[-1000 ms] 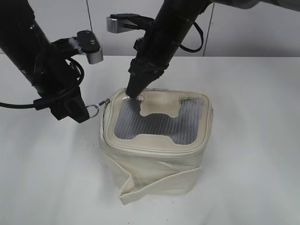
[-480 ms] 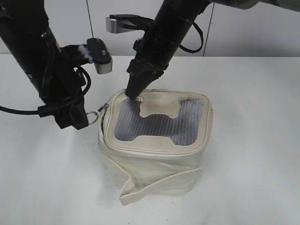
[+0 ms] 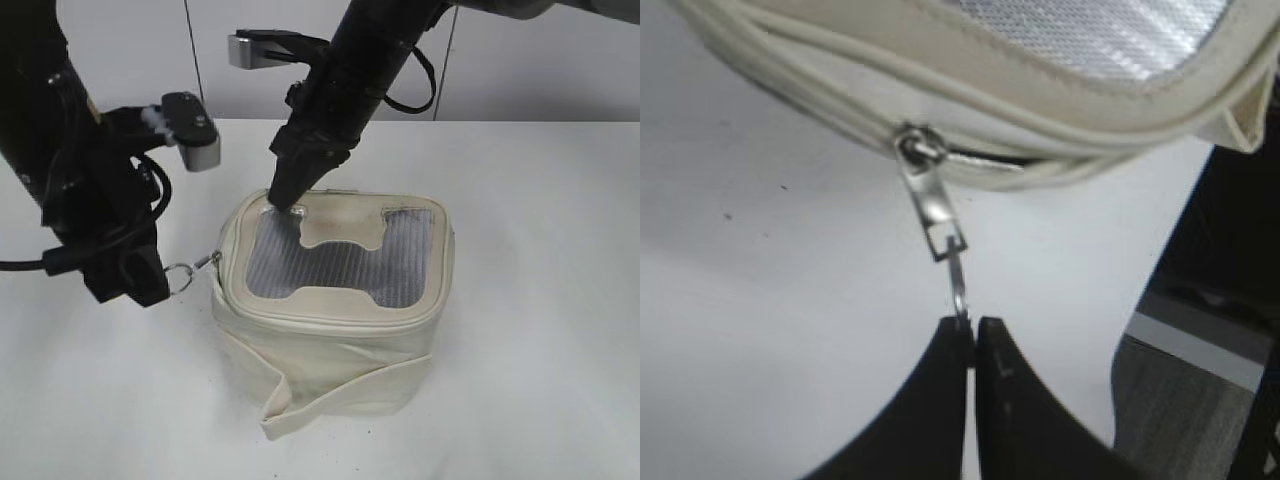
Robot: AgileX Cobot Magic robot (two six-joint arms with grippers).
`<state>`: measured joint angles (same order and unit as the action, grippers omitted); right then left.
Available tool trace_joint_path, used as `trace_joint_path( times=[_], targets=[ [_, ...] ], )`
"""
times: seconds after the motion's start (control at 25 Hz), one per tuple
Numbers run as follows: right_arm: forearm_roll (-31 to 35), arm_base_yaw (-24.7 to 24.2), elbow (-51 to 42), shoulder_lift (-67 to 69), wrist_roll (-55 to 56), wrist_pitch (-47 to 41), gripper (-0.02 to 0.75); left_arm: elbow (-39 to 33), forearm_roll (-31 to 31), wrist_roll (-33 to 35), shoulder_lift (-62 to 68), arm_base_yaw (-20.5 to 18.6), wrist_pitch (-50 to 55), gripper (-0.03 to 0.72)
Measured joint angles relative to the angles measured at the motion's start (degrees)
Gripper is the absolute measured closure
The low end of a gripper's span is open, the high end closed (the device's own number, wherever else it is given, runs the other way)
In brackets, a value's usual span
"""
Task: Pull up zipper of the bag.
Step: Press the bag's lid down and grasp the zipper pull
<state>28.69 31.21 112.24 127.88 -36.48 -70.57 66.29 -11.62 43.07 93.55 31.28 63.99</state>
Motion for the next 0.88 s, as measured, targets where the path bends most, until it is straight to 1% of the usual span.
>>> trace_joint_path(
  times=[0.24,0.4,0.52,0.64,0.76,0.88],
  targets=[
    [0.0,0.0,0.0,0.0,0.4,0.0,0.679,-2.2,-1.8,-1.2,-0.4,2.1,-0.7,0.691],
    [0.0,0.0,0.0,0.0,0.7,0.0,0.680,-2.5,-1.7,-2.9,-0.4,5.7,-1.9,0.691],
    [0.1,0.0,-0.1,0.0,0.7,0.0,0.681,-2.5,-0.7,-4.8,-1.1,7.7,-2.0,0.690],
    [0.1,0.1,-0.1,0.0,0.7,-0.1,0.681,-2.5,-0.5,-6.8,-2.4,8.4,-1.8,0.690],
    [-0.1,0.0,-0.1,0.0,0.9,-0.1,0.681,-2.7,-1.1,-7.2,-5.3,8.8,0.8,0.690],
    [-0.2,0.0,-0.1,-0.1,0.9,-0.1,0.681,-3.1,-0.9,-7.4,-7.2,8.8,1.0,0.690]
  ],
)
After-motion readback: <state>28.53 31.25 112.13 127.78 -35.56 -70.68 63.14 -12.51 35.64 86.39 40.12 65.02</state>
